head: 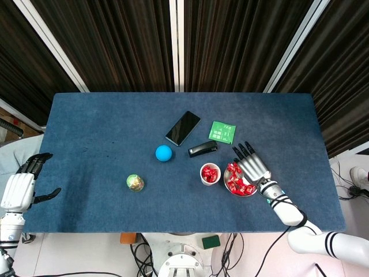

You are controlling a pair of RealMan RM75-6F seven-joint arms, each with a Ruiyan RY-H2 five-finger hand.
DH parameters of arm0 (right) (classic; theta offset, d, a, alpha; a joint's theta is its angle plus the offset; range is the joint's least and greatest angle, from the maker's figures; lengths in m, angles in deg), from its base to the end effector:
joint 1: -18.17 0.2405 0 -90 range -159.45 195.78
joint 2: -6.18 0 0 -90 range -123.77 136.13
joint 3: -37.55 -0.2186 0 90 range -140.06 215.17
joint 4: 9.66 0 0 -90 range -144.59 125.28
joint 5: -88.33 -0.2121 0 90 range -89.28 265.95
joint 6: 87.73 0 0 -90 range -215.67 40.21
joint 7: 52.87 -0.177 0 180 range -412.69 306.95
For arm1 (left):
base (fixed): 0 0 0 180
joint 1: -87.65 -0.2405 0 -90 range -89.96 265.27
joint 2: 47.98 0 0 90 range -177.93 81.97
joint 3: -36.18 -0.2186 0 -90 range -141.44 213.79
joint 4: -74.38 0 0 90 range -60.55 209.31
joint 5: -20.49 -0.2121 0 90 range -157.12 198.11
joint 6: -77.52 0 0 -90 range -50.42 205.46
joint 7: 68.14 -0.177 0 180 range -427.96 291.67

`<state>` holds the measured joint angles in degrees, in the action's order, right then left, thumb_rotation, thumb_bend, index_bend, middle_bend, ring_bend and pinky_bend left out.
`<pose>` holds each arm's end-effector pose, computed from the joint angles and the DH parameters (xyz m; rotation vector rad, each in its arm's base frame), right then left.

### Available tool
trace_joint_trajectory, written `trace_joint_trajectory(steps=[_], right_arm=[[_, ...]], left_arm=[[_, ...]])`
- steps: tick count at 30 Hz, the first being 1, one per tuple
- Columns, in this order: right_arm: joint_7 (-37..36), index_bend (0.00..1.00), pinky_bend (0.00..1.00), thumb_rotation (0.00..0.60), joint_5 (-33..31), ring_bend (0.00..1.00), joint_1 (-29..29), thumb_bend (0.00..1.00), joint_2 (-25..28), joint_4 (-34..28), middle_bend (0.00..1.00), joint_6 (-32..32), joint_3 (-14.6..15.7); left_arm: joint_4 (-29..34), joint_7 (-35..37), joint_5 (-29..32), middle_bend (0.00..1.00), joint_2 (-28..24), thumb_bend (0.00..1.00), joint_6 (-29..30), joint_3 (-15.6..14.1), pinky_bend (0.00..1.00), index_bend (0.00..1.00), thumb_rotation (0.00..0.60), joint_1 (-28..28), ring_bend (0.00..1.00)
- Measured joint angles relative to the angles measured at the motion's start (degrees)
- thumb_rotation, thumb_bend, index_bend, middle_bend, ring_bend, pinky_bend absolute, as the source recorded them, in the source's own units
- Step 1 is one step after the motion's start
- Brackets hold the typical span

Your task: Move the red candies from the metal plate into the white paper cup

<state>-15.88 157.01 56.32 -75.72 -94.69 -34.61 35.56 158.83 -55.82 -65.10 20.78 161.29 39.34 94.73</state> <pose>-0.1776 -0.3209 -0.0224 2.0556 -0.5548 0.5194 -0.2909 0.2254 0.1286 -1.3416 -1.0179 -1.0407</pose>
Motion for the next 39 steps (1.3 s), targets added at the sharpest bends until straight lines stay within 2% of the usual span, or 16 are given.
trace_joint_trajectory(steps=[39], right_arm=[[-1.7, 0.39, 0.0, 0.6, 1.05, 0.0, -0.88, 0.29, -0.56, 1.96, 0.03, 0.82, 1.33]], left_arm=[[-0.34, -0.15, 0.26, 0.14, 0.43, 0.12, -0.74, -0.1, 0.24, 0.16, 0.6, 0.3, 0.1]])
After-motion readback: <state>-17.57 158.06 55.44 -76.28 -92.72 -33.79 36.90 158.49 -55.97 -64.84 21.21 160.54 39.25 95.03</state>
